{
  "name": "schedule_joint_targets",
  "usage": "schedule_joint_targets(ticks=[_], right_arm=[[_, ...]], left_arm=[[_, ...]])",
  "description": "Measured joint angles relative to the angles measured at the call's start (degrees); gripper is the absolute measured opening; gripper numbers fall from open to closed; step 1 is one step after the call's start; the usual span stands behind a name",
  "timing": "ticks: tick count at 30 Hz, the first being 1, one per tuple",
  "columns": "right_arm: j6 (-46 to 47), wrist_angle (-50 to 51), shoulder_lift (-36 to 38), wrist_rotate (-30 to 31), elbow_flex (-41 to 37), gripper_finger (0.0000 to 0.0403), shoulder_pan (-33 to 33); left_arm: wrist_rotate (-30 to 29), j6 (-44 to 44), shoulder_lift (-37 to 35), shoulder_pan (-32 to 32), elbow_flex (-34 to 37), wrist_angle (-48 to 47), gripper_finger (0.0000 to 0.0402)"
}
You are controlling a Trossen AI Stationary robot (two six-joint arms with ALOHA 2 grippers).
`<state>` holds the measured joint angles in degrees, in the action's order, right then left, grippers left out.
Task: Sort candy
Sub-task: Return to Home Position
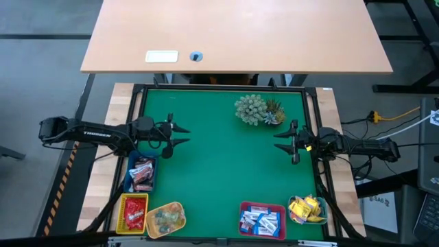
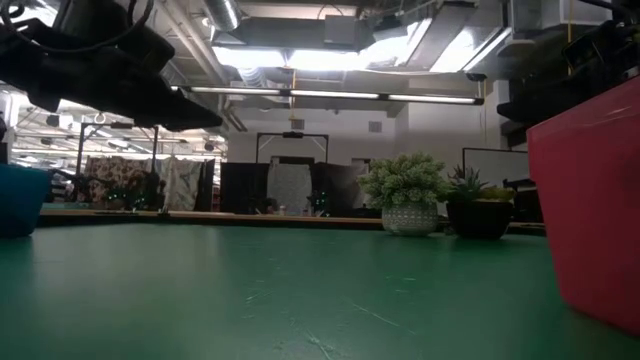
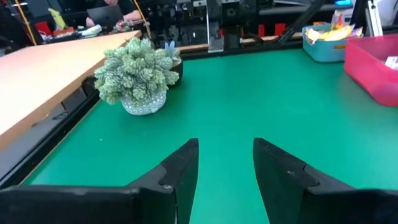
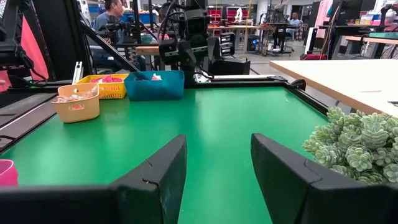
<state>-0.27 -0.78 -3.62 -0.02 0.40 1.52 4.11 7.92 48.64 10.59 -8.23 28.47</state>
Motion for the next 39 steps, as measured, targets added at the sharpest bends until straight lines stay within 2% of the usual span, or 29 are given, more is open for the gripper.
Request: schedule_joint_targets(ticks=[8,12,18,25,30,39], right_arm=[[0.0,0.0,0.0,0.0,0.0,0.0179,0.0],[0.0,0.0,0.0,0.0,0.0,0.0179,0.0],[0.0,0.0,0.0,0.0,0.0,0.0179,0.0],[0.0,0.0,0.0,0.0,0.0,0.0179,0.0],[0.0,0.0,0.0,0.0,0.0,0.0179,0.0],[0.0,0.0,0.0,0.0,0.0,0.0179,0.0]], left_arm=[[0.2,0.2,0.0,0.0,0.1,-4.8,0.014],[2.6,0.2,0.0,0.0,2.3,-4.6,0.014],[3.1,-1.6,0.1,0.0,7.8,2.5,0.014],[2.8,0.1,0.1,0.0,7.8,2.6,0.014],[0.8,-4.2,0.1,0.0,7.8,2.2,0.014],[0.7,-4.4,0.1,0.0,7.8,2.2,0.014]])
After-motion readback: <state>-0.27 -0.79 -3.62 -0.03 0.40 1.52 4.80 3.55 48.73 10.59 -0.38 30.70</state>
